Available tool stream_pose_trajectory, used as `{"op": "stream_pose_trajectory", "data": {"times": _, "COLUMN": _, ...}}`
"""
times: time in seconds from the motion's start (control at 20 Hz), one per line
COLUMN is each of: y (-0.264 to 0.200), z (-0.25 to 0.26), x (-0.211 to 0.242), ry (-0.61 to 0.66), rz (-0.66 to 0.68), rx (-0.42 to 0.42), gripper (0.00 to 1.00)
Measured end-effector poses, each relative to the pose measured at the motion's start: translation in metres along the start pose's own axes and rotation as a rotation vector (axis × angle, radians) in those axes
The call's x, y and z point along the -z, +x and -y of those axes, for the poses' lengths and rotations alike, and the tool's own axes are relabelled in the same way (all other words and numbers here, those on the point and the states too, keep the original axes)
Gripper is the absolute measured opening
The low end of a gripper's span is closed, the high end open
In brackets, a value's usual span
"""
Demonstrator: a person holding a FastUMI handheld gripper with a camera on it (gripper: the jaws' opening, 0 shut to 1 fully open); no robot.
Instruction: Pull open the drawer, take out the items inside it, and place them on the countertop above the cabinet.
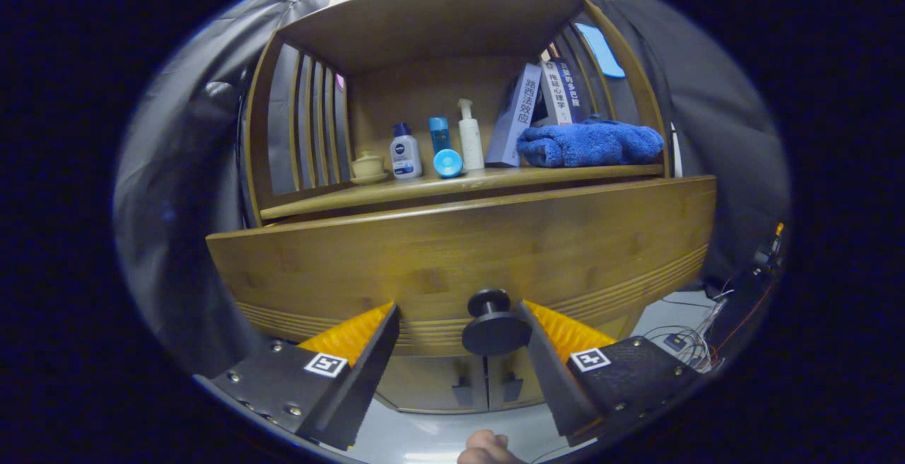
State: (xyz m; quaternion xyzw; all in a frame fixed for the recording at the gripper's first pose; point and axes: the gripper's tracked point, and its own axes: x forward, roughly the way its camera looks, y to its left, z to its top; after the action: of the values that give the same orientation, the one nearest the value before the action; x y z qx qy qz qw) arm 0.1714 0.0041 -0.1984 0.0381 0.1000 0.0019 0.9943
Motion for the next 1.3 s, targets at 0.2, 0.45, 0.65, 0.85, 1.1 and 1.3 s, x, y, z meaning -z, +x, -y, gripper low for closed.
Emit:
{"op": "stream_pose_trajectory", "data": {"times": 0.2, "y": 0.028, "z": -0.002, "x": -0.006, "ry": -0.012, "rz": 0.006, "rx": 0.006, "gripper": 0.99}}
{"op": "stream_pose_trajectory", "data": {"times": 0.45, "y": 0.052, "z": -0.004, "x": -0.012, "ry": -0.032, "rz": 0.036, "rx": 0.013, "gripper": 0.99}}
{"op": "stream_pose_trajectory", "data": {"times": 0.65, "y": 0.07, "z": -0.006, "x": -0.014, "ry": -0.054, "rz": 0.041, "rx": 0.02, "gripper": 0.99}}
{"op": "stream_pose_trajectory", "data": {"times": 0.85, "y": 0.07, "z": -0.007, "x": -0.013, "ry": -0.069, "rz": 0.061, "rx": 0.029, "gripper": 0.99}}
{"op": "stream_pose_trajectory", "data": {"times": 1.1, "y": 0.071, "z": -0.006, "x": -0.013, "ry": -0.075, "rz": 0.057, "rx": 0.029, "gripper": 0.99}}
{"op": "stream_pose_trajectory", "data": {"times": 1.3, "y": 0.071, "z": -0.006, "x": -0.014, "ry": -0.087, "rz": 0.07, "rx": 0.03, "gripper": 0.99}}
